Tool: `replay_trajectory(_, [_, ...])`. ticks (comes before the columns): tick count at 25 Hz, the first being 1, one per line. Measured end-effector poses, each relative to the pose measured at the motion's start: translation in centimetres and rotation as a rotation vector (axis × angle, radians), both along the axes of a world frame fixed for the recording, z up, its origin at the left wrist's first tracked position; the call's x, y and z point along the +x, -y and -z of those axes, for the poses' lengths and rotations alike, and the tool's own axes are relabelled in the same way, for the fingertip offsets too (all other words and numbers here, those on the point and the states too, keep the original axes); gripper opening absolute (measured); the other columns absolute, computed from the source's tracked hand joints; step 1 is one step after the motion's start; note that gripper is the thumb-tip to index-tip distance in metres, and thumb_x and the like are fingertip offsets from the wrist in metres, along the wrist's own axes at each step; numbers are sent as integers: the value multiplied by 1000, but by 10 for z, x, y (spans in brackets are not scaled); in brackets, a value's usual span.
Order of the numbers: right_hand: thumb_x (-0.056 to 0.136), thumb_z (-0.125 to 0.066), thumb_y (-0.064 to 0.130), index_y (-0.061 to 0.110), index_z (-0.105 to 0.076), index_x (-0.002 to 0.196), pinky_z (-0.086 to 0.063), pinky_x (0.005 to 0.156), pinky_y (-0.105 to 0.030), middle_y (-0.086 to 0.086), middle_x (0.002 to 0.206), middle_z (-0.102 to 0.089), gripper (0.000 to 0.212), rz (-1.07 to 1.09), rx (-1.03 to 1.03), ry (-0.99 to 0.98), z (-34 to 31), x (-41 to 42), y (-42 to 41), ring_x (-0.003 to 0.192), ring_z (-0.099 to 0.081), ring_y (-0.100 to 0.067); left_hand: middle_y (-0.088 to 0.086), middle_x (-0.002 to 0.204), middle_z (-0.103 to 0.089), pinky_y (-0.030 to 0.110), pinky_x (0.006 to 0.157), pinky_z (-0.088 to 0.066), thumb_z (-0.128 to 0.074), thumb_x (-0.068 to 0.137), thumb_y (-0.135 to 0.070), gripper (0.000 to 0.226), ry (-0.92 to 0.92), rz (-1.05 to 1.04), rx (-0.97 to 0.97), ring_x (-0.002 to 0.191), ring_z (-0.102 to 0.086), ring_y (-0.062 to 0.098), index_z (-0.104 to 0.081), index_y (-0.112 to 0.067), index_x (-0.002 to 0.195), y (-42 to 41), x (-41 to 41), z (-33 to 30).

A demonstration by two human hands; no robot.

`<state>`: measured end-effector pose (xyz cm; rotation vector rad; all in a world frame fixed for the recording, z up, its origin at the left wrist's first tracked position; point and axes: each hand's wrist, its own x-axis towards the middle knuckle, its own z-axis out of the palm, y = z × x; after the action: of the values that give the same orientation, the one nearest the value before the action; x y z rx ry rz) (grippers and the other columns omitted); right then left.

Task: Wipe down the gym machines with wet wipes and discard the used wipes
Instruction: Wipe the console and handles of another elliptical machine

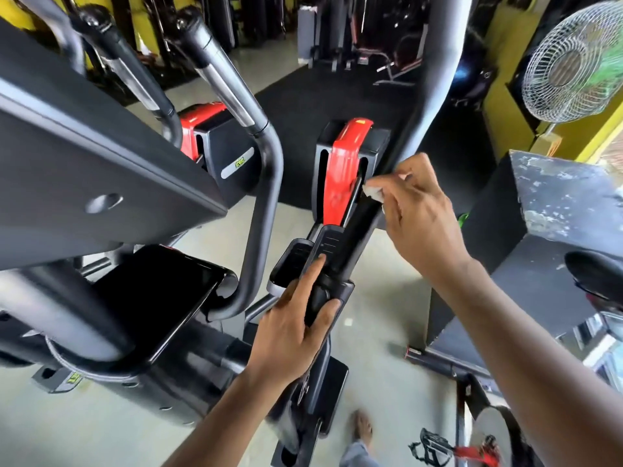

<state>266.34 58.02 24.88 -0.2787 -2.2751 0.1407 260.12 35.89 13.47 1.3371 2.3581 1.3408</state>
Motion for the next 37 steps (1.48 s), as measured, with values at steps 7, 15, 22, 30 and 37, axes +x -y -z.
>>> replay_trajectory(7, [98, -58, 7, 10, -68, 117, -58, 61, -40, -10, 104, -51, 21, -228, 83, 192, 48, 19, 43, 83, -55, -20, -16, 162, -40, 47, 101, -54, -33, 102, -68, 63, -46, -10, -53, 133, -58, 16, 2, -63, 154, 2, 2, 1])
replay_trajectory(15, [92, -59, -7, 11, -70, 106, -57, 58, -47, -12, 104, -49, 25, -38, 116, 91, -18, 0, -16, 78, -56, -27, -18, 165, -33, 44, 107, -51, -38, 104, -62, 64, -24, -33, -46, 143, -47, 13, -3, -59, 158, 5, 6, 1])
replay_trajectory(22, [91, -65, -5, 12, -66, 115, -58, 56, -42, -9, 103, -50, 29, -271, 12, 177, 58, 23, 50, 77, -59, -25, -21, 162, -38, 37, 111, -47, -35, 98, -75, 67, 39, -67, -28, 142, -48, 9, -8, -60, 158, 4, 8, -1])
replay_trajectory(30, [95, -65, 1, 15, -71, 118, -57, 61, -27, -5, 104, -50, 28, -302, -74, 96, 51, 23, 29, 74, -62, -19, -14, 150, -55, 31, 97, -47, -65, 93, -59, 84, -31, -137, -114, 130, -58, 16, -12, -54, 157, -22, 7, -22])
replay_trajectory(37, [90, -59, -11, 10, -72, 118, -59, 64, -45, -16, 105, -49, 37, -103, 101, -42, -39, -7, -64, 66, -57, -29, -19, 155, -48, 28, 113, -43, -70, 93, -52, 84, -43, -159, -31, 140, -49, 3, -14, -59, 156, -24, 11, -19])
